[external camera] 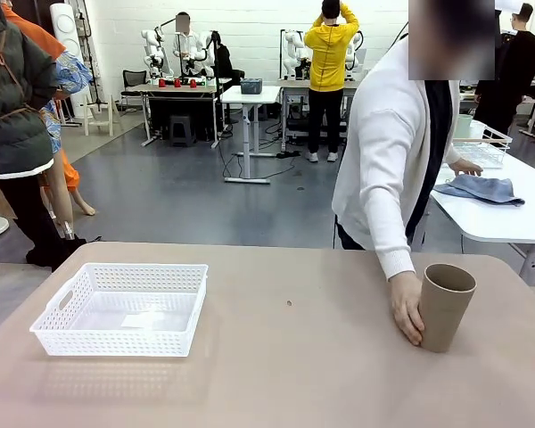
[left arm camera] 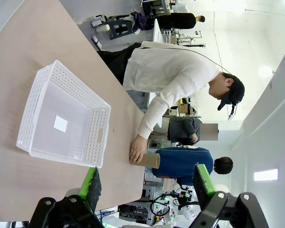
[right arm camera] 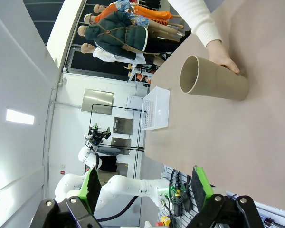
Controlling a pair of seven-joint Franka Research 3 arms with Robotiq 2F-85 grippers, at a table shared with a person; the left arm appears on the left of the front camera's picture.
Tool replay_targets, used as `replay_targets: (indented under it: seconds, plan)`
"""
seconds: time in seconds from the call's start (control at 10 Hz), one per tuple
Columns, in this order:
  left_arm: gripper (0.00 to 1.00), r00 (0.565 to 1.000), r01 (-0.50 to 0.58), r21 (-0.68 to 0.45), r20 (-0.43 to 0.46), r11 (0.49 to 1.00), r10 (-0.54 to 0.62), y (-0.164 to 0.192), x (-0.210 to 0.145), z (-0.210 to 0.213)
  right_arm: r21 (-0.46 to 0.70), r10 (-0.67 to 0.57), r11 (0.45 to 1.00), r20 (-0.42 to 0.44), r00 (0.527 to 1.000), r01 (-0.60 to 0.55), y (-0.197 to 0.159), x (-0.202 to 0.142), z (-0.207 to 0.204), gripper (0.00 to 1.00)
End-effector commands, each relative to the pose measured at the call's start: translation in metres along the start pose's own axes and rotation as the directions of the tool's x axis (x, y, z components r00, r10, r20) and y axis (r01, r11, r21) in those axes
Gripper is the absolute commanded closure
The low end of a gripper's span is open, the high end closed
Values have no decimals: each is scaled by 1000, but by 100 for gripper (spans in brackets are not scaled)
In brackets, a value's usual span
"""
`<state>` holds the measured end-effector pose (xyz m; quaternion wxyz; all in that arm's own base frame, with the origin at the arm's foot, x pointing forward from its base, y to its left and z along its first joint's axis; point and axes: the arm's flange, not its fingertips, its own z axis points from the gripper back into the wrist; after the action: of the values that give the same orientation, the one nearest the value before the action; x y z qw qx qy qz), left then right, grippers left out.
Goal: Clean and organize the cups into the basket.
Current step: Pick up the Organizing basket and move it to the center of the table, then pick up the Reusable plastic cup from the right side of the table and place it inside the Organizing basket.
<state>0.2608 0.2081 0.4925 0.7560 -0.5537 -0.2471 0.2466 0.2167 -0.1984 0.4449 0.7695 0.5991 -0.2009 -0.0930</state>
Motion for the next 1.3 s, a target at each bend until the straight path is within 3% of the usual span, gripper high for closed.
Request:
replay_targets:
  seconds: [0.0,0.4,0.5,0.7,0.8,1.0,1.2]
  plan:
    - [0,1000,13,-12,1,1000,-13,1,1,1,16,14,1000,6,1000,-14,0,2,0,0]
    - [0,1000,13,-12,1,1000,-13,1,1,1,30,28,999,-33,999,-27,-1,5,-3,0]
    - [0,1000,0,0,0,1000,0,0,0,0,37,91,995,-93,992,-87,-2,7,-4,0]
    - [0,990,127,219,-92,967,-109,-7,9,-24,72,319,948,-182,930,-311,-3,14,-7,0]
    - [0,973,219,329,-146,919,-180,-19,9,-37,111,404,914,-184,896,-390,-1,21,-10,0]
    - [0,945,327,497,-173,803,-278,-37,14,-58,152,586,810,-173,791,-566,3,33,-18,0]
    - [0,917,386,682,-210,621,-340,-43,19,-87,191,697,717,-191,692,-670,-2,41,-31,0]
